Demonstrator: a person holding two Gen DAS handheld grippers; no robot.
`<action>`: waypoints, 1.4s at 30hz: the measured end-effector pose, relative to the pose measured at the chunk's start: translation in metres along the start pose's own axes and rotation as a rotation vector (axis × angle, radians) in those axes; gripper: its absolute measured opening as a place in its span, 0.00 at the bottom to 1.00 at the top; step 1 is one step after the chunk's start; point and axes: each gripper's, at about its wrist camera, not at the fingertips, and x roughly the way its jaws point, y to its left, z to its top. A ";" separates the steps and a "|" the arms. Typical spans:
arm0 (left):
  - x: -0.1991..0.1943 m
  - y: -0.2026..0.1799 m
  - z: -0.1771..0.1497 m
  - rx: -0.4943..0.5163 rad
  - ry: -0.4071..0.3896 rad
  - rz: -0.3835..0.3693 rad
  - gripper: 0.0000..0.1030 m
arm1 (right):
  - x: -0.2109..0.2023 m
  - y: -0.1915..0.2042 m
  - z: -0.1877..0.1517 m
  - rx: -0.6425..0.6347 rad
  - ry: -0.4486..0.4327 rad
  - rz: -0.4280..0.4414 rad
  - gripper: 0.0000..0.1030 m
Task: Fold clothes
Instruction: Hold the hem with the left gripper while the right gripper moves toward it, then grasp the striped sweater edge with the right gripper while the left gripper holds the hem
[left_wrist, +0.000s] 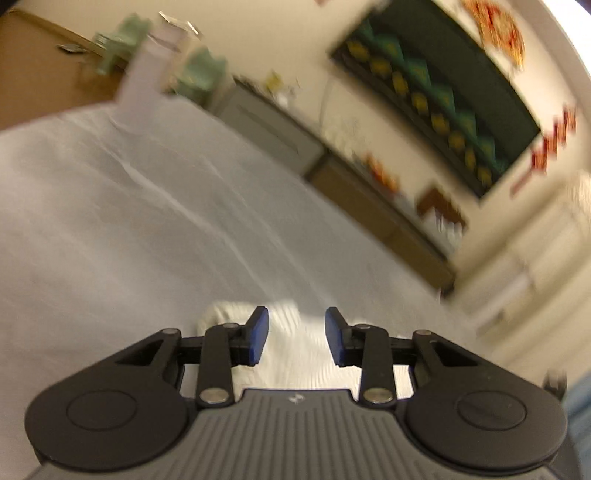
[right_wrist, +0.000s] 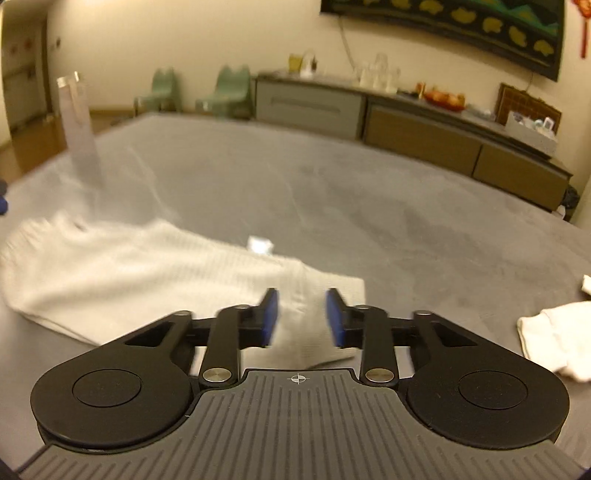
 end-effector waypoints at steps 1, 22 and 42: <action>0.008 -0.002 -0.004 0.019 0.041 0.020 0.32 | 0.004 -0.002 0.000 0.016 0.003 0.010 0.27; 0.020 -0.004 -0.018 0.067 0.100 0.148 0.14 | 0.010 -0.027 0.027 0.033 -0.106 0.031 0.02; 0.019 -0.002 -0.011 0.059 0.060 0.174 0.18 | 0.033 -0.023 0.022 0.014 -0.035 0.018 0.19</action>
